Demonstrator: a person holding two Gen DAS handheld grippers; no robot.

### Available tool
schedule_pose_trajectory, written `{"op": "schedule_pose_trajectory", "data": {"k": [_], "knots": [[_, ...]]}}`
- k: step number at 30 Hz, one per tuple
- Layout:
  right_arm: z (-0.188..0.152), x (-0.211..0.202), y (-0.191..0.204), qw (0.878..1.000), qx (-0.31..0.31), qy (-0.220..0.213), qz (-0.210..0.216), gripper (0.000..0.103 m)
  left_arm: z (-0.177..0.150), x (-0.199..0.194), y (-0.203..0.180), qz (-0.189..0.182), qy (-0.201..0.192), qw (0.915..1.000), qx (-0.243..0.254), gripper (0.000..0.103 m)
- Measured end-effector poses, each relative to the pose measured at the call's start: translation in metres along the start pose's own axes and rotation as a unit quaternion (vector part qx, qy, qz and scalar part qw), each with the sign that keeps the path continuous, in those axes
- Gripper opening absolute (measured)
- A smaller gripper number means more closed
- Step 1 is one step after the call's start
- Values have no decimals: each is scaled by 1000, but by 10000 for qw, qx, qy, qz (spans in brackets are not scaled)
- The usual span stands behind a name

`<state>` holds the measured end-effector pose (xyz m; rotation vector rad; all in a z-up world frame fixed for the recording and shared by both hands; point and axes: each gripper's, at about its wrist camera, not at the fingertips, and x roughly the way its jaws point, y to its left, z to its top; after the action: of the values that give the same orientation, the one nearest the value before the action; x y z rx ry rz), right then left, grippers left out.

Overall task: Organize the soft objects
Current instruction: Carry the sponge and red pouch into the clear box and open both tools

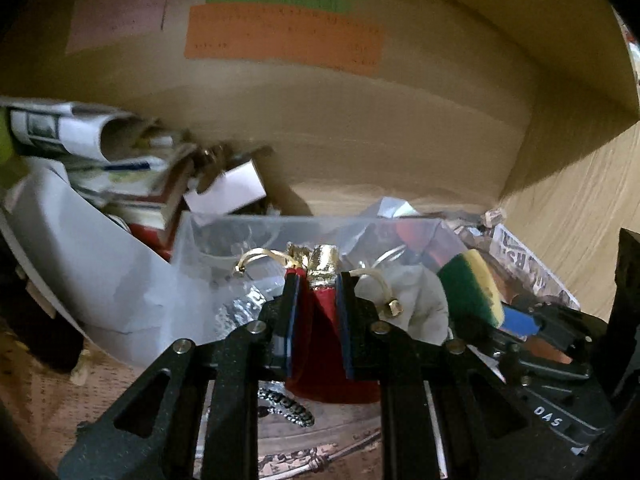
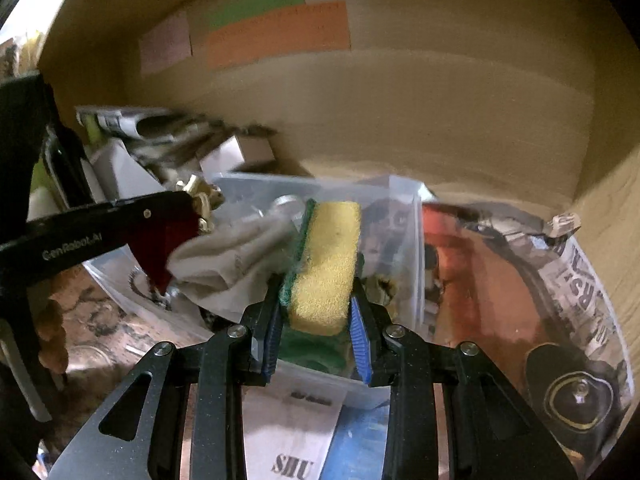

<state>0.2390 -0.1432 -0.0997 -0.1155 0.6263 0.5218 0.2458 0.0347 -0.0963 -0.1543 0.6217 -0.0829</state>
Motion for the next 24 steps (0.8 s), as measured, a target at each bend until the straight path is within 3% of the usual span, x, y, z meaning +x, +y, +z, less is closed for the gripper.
{"op": "schedule_pose_trajectory", "data": {"k": [4,5,10,14,18,24], "knots": [[-1,5,2,9999,-55,90,-81,31,-3,10,2,24,181,9998,32,19],[-1,4,2,9999,-67,80,-118,35,-4,12,2,20,215,9998,13,21],[0,4,4,9995,-110,11,-280,59,-4,10,4,-22,248,9997,-66,51],[2,-7,9,9988,-255,-191,-379,71,-1,0,2,-15,193,9998,-47,54],[6,-25,13,9977,-298,-444,-407,75,2,-25,-4,-38,-17,10000,45,55],[12,-62,24,9965,-110,-822,-74,75,4,-73,-15,-152,-367,9990,190,63]]}}
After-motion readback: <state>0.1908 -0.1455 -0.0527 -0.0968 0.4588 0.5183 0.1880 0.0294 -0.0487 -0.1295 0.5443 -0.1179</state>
